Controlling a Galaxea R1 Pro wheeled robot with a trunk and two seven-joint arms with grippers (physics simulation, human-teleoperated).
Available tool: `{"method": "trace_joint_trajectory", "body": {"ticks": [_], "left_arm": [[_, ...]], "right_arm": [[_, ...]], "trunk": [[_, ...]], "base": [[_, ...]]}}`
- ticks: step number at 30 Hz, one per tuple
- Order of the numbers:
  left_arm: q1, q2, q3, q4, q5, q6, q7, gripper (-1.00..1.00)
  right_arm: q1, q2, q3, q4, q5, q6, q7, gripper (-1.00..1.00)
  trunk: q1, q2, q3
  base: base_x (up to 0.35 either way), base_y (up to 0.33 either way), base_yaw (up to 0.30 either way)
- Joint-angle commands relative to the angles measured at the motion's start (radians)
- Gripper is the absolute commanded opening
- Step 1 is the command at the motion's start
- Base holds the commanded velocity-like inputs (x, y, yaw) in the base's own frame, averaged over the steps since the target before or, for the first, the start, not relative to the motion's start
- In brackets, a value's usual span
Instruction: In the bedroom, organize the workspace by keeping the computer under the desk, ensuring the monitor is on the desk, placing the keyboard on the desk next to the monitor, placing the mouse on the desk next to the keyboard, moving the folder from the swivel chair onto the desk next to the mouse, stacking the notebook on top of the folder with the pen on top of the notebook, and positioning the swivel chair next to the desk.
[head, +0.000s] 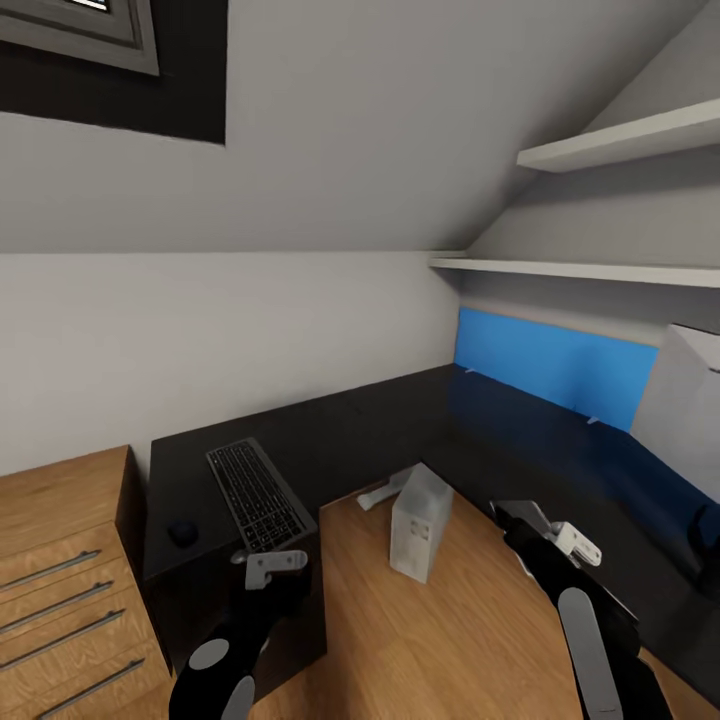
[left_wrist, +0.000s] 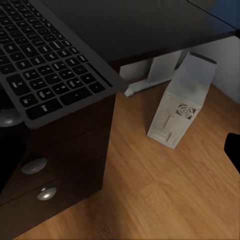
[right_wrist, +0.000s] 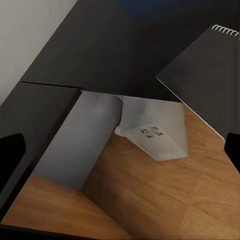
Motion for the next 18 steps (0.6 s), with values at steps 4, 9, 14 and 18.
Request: {"method": "trace_joint_trajectory", "body": {"ticks": [4,9,14,18], "left_arm": [[-0.001,-0.001,-0.002,-0.004,0.011,0.003,0.01,1.0],[-0.001,-0.001,-0.003,-0.005,0.011,0.002,0.01,1.0],[-0.001,-0.001,-0.004,-0.006,0.011,0.002,0.011,1.0],[-0.001,-0.002,-0.004,-0.006,0.011,0.001,0.011,1.0]], "right_arm": [[-0.001,0.003,-0.001,0.0,-0.016,0.002,-0.009,1.0],[-0.001,0.004,-0.003,0.011,-0.027,-0.004,-0.013,1.0],[-0.001,0.005,-0.003,0.053,-0.04,-0.054,-0.015,1.0],[-0.001,0.009,-0.001,0.092,-0.074,-0.144,-0.016,1.0]], "trunk": [[0.015,-0.029,-0.014],[0.035,-0.064,-0.029],[0.054,-0.099,-0.045],[0.069,-0.127,-0.058]], "base": [[-0.008,-0.003,0.0],[-0.003,-0.001,0.0],[-0.001,0.0,0.0],[0.0,0.0,0.0]]}}
